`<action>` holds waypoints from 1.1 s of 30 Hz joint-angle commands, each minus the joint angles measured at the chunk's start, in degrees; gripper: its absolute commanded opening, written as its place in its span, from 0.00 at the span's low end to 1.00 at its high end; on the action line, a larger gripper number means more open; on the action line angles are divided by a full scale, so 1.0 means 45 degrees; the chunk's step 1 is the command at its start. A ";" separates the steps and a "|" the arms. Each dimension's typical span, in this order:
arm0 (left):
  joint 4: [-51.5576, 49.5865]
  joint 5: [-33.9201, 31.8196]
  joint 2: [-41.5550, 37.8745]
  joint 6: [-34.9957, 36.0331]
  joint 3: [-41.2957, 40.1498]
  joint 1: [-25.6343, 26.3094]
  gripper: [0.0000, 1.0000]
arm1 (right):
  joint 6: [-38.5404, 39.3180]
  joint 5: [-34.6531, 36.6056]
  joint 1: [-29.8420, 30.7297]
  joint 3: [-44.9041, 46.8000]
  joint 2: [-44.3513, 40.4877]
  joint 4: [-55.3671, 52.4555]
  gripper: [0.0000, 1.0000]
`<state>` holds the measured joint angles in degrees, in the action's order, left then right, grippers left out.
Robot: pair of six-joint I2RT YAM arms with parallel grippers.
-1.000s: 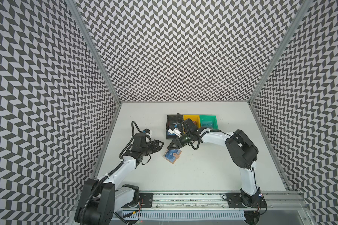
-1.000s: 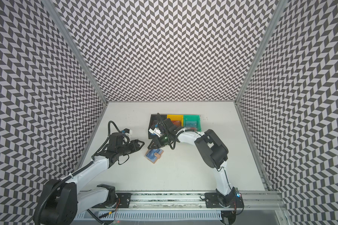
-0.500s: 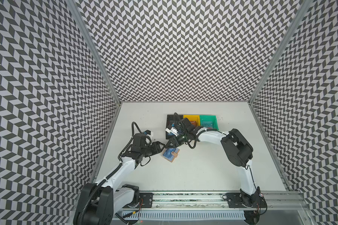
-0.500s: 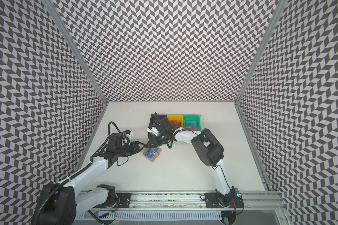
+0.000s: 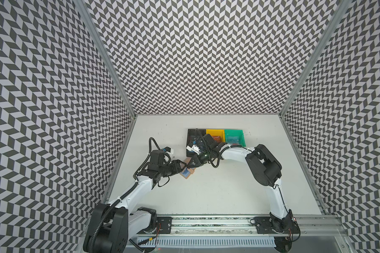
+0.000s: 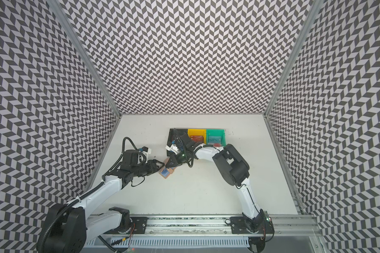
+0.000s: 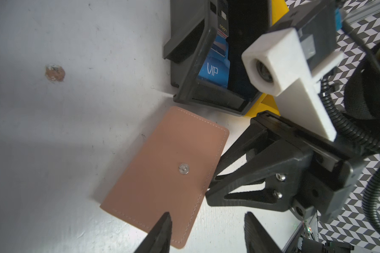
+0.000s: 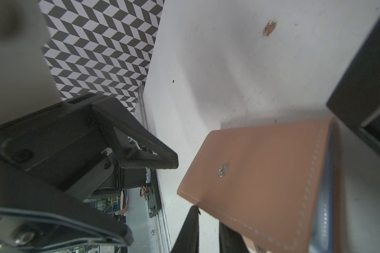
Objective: Take the credit cards out of the card holder
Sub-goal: Open the card holder at the center of the table.
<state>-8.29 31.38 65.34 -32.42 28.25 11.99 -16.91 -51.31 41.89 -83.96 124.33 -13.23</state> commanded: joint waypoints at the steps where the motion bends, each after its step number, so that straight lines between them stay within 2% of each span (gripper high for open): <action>1: -0.0381 -0.0403 0.0109 0.0192 0.0161 0.0060 0.55 | 0.0169 0.0024 0.0047 -0.0228 0.0202 0.0352 0.18; 5: -0.0840 -0.1228 0.0054 0.0186 0.0246 0.0109 0.55 | 0.0046 -0.0060 0.0044 -0.0267 0.0260 0.0475 0.18; 9: -0.1164 -0.2084 0.0193 0.0059 0.0247 0.0168 0.56 | -0.0137 -0.0240 0.0027 -0.0267 0.0262 0.0679 0.29; 13: -0.1031 -0.2641 0.0363 -0.0097 0.0102 0.0174 0.56 | -0.0274 -0.0204 0.0008 -0.0335 0.0317 0.0756 0.34; 24: -0.0067 -0.2958 0.1253 -0.0121 -0.0223 0.0183 0.54 | -0.1343 -0.0034 -0.0011 -0.0638 0.0564 0.1503 0.37; 33: 0.0624 -0.2617 0.2098 -0.0119 -0.0367 0.0357 0.53 | -0.1332 0.0256 -0.0128 -0.0897 0.0595 0.1173 0.37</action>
<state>-7.40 19.27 74.32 -32.91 27.07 12.84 -22.59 -50.76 41.67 -86.37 126.04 -9.80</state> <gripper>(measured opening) 0.535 0.373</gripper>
